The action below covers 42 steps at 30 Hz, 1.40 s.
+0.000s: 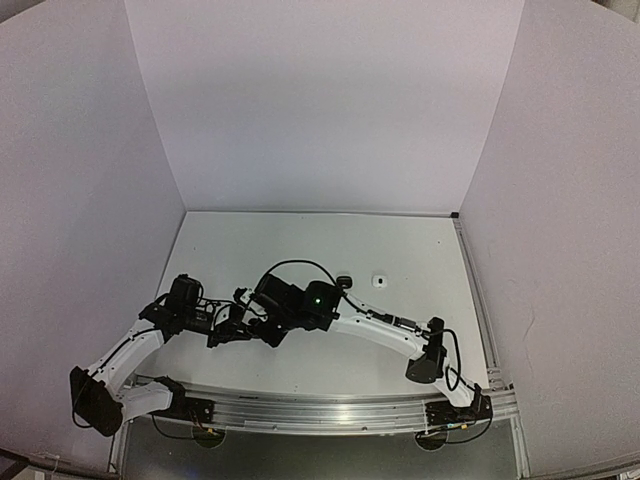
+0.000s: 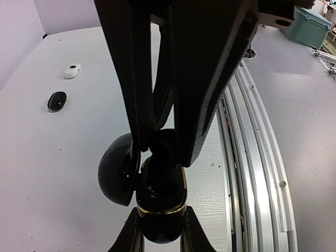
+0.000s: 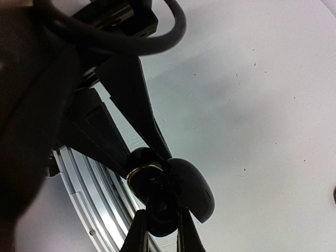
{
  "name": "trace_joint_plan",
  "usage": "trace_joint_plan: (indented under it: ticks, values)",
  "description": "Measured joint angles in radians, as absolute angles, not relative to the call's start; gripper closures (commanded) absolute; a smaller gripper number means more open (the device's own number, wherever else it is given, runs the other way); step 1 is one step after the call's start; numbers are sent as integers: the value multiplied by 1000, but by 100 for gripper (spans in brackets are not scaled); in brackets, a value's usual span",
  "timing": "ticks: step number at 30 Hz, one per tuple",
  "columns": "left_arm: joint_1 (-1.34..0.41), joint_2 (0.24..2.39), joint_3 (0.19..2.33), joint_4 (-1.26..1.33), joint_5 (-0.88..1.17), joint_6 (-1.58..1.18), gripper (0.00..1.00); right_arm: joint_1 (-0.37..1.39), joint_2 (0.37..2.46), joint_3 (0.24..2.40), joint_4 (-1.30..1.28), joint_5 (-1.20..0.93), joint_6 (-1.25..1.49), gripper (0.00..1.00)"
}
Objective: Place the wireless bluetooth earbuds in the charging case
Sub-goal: Insert the left earbud into the left side groove of the charging case.
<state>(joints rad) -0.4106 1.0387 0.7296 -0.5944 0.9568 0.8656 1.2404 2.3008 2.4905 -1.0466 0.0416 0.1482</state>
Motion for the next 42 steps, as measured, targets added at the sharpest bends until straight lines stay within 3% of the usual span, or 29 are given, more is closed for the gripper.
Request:
trace_joint_plan:
  ticks: [23,29,42]
  values:
    - [-413,1033,731,-632,946,934,100,1240,2342,2550,-1046,8,112,100]
    - [-413,1043,731,-623,923,912,100,1240,2364,2576,-1055,30,104,88]
    - [-413,1041,729,-564,950,825,100,1237,2364,2577,-1003,54,104,80]
